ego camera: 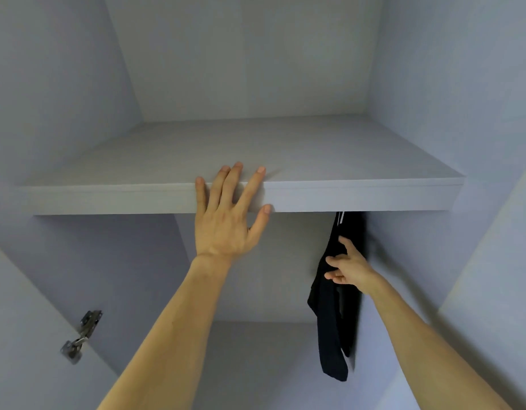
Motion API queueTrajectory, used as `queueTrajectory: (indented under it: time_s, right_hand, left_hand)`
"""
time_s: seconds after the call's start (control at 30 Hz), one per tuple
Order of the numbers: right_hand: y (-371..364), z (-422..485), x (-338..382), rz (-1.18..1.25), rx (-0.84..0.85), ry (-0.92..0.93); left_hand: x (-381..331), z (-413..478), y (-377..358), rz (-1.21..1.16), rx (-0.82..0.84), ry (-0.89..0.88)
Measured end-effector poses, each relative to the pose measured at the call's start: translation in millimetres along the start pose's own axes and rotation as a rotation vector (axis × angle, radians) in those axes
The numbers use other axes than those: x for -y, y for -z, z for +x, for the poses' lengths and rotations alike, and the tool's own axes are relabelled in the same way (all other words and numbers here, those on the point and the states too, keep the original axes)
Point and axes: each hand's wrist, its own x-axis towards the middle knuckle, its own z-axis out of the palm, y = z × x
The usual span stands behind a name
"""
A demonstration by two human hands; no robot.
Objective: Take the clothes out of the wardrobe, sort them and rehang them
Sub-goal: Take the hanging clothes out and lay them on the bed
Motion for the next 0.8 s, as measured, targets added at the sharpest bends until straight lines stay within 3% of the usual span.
queueTrajectory:
  time_s: [0.1,0.43,0.8]
  right_hand:
    - [-6,-4,5,0.122,0.054,0.028]
    - [-8,-19,29,0.208,0.098,0.18]
    - [-32,-74,-3,-0.107,0.157,0.237]
  left_hand:
    - [1,1,1,0.016,0.012,-0.008]
    - [1,-1,2,0.003,0.036,-0.004]
    - [-6,-8,15,-0.111,0.083,0.043]
